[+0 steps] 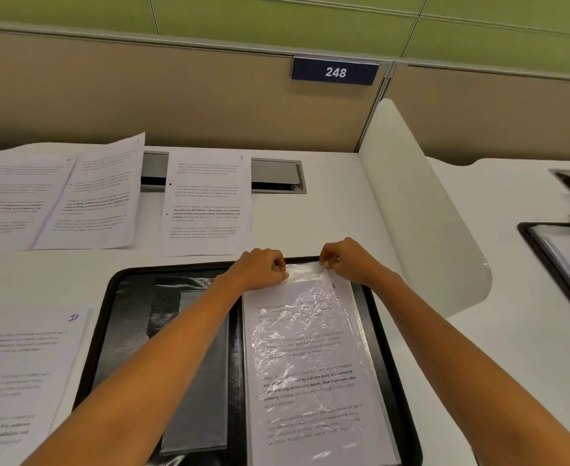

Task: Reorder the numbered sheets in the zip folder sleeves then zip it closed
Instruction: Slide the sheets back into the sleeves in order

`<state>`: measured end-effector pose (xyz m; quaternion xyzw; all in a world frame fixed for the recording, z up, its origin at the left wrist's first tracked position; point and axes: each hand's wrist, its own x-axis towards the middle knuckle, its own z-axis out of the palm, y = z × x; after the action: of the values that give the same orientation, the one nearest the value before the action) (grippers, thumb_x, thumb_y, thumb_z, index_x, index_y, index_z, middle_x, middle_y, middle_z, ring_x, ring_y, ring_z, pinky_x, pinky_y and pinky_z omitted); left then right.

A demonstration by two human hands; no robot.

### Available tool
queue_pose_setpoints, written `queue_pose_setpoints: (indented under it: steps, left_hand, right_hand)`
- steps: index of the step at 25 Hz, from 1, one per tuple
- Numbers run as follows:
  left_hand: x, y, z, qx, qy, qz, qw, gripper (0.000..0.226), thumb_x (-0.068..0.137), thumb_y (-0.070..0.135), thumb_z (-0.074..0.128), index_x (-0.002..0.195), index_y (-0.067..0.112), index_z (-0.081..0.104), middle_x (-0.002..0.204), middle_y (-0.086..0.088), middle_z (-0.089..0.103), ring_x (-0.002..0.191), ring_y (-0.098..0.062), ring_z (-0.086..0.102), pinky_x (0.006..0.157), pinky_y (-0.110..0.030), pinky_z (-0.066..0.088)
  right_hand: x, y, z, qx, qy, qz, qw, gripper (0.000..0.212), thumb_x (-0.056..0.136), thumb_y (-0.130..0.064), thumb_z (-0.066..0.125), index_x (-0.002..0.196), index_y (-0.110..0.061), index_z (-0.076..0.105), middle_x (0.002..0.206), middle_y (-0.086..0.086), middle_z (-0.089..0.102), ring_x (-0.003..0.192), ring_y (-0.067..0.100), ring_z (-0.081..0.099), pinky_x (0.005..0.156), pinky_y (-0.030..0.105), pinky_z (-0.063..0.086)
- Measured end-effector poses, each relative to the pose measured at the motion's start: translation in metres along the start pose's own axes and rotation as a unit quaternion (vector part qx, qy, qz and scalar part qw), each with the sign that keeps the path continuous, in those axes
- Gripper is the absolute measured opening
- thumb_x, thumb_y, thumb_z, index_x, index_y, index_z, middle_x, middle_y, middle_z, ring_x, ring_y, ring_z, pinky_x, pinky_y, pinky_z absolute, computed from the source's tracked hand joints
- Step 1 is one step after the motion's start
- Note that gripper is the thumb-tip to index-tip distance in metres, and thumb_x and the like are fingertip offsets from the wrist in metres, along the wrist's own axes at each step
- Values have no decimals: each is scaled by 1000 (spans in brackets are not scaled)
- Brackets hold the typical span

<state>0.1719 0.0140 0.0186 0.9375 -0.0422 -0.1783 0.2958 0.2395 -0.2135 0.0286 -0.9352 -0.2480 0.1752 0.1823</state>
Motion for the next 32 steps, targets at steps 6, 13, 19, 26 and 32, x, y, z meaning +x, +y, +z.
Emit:
queue_pose_setpoints:
  steps: [6,13,19,26,32]
  left_hand:
    - [2,-2,5,9,-13,-10,1000,20,93,33,54,107,23,62,74,16,62,90,-12,60,99,-39,36]
    - [2,-5,5,-25,11,-23,999,25,87,31,63,111,25,60,88,12,62,92,-11,58,99,-37,32]
    - [-5,-9,5,-20,59,-14,998,20,88,24,57,107,26,62,82,17,59,88,-10,59,101,-40,32]
    - [-30,-17,29,73,187,89,976,31,90,37,60,119,26,59,124,5,54,118,-17,46,99,-38,32]
    - [-54,-33,69,133,179,111,969,46,92,52,43,129,29,56,149,5,40,140,-17,29,114,-46,18]
  right_hand:
    - [-7,1,-3,-38,-43,29,998,23,88,-8,48,90,-25,63,77,-8,70,83,15,65,83,35,51]
    - [-9,5,-7,-59,-95,47,993,20,85,-20,62,104,-27,63,76,-16,60,94,14,52,87,32,39]
    - [-8,8,-10,-20,-88,58,994,20,80,-15,70,95,-27,63,71,-15,61,79,9,56,82,31,38]
    - [-3,2,-7,16,-31,41,999,23,81,0,65,92,-20,62,81,1,69,78,15,63,66,21,45]
    - [-8,-3,-2,21,-85,63,994,25,77,-14,73,99,-21,63,86,0,71,82,14,62,73,27,47]
